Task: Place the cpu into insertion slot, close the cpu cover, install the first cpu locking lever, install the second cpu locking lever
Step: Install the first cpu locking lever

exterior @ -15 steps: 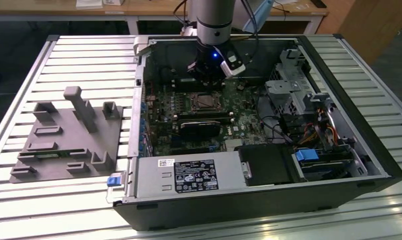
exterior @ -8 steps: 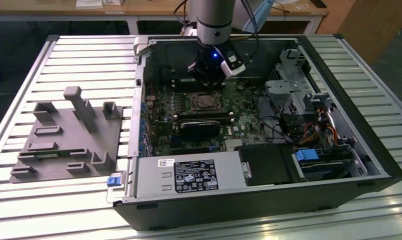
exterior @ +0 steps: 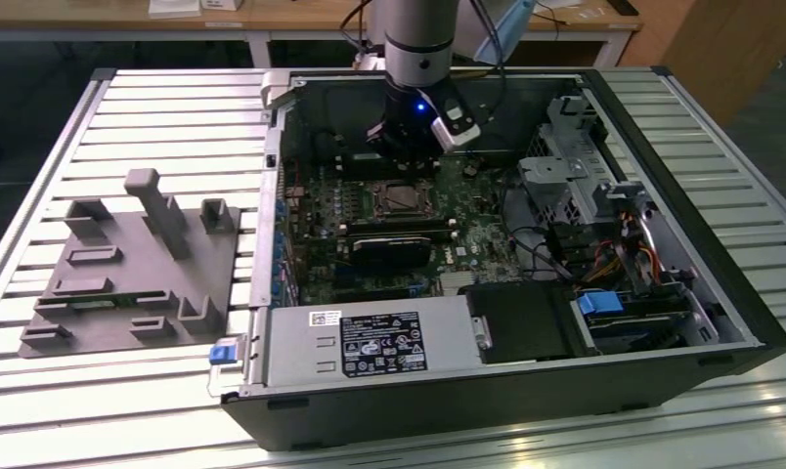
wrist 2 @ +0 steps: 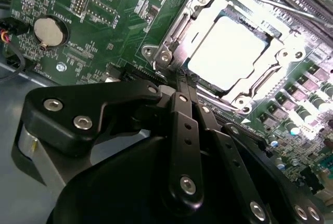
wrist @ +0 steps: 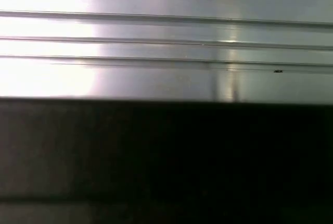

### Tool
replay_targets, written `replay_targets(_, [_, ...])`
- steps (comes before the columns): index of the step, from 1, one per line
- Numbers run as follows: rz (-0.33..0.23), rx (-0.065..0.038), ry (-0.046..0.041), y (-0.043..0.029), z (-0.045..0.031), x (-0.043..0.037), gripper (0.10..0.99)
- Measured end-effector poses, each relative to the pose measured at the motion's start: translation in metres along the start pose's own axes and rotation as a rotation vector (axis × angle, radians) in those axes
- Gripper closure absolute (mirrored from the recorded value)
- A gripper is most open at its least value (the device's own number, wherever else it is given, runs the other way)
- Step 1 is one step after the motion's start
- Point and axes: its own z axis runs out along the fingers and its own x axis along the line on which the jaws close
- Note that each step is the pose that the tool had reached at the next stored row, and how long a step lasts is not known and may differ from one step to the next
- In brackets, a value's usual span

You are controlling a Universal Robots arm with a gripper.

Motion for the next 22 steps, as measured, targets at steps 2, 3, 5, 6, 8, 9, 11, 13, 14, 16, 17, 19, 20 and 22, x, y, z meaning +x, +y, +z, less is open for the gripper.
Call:
replay_targets(2, [0.001, 0.006, 0.0, 0.0005, 0.0008, 0.0, 0.98])
replay_targets(3, [0.001, 0.009, 0.0001, 0.001, 0.0012, -0.0001, 0.98])
replay_targets(5, [0.001, 0.01, 0.0001, 0.0022, 0.0019, -0.0001, 0.98])
replay_targets(6, [0.001, 0.01, 0.0, 0.0028, 0.0022, -0.0001, 0.98])
replay_targets(8, [0.001, 0.009, 0.0001, 0.0035, 0.0025, -0.0001, 0.98])
replay_targets(9, [0.001, 0.007, 0.0, 0.0038, 0.0027, -0.0001, 0.98])
replay_targets(11, [0.002, 0.0, -0.0002, 0.0042, 0.0029, -0.0002, 0.98])
replay_targets(13, [0.002, -0.007, -0.0003, 0.0043, 0.003, -0.0002, 0.98])
replay_targets(14, [0.002, -0.009, -0.0002, 0.0044, 0.0029, -0.0001, 0.98])
replay_targets(16, [0.002, -0.009, -0.0003, 0.0045, 0.0023, -0.0002, 0.98])
replay_targets(17, [0.002, -0.01, -0.0005, 0.0046, 0.0011, -0.0003, 0.98])
replay_targets(19, [0.002, -0.009, 0.0, 0.0045, -0.0034, -0.0004, 0.98])
replay_targets(20, [0.002, -0.009, -0.0003, 0.0046, -0.006, -0.0005, 0.98])
replay_targets(22, [0.002, -0.009, -0.0002, 0.0047, -0.0106, -0.0007, 0.98])
